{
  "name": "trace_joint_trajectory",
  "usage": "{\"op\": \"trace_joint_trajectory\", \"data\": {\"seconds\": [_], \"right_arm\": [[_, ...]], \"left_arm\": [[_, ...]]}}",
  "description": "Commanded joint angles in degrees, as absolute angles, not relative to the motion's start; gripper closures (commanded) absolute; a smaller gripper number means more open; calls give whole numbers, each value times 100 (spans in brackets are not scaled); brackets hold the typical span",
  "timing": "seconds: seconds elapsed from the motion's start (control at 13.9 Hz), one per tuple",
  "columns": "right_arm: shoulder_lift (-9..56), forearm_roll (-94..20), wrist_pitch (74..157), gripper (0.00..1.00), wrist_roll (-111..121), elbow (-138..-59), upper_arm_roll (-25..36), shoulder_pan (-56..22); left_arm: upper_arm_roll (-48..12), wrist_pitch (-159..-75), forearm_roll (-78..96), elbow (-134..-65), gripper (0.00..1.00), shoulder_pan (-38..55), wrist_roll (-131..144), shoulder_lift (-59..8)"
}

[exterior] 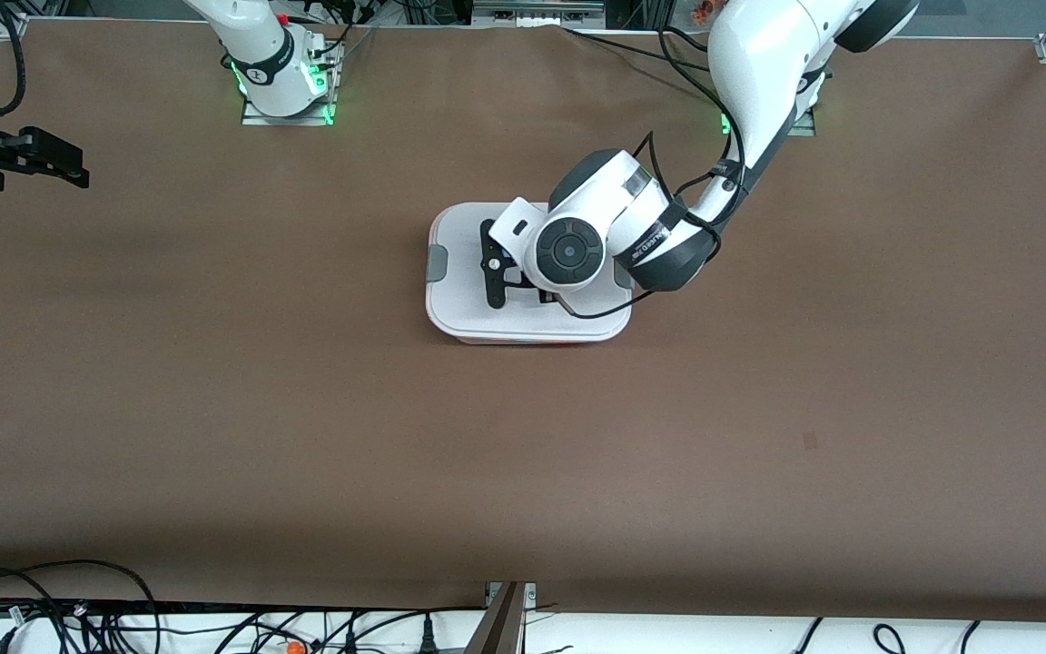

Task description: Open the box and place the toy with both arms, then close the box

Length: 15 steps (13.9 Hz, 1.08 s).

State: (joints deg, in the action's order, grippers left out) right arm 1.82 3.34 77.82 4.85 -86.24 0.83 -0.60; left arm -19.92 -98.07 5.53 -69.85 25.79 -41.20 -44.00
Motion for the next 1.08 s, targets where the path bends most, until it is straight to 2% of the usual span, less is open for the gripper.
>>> {"op": "trace_joint_trajectory", "data": {"seconds": [0.0, 1.01], "right_arm": [[114, 255, 7822, 0, 501, -8675, 123, -88], [114, 141, 7822, 0, 492, -8675, 114, -97]], "left_arm": [[-1978, -9852, 510, -7172, 100, 2601, -3946, -4289], [-1978, -9984, 510, -7181, 100, 2698, -3656, -4307]]}}
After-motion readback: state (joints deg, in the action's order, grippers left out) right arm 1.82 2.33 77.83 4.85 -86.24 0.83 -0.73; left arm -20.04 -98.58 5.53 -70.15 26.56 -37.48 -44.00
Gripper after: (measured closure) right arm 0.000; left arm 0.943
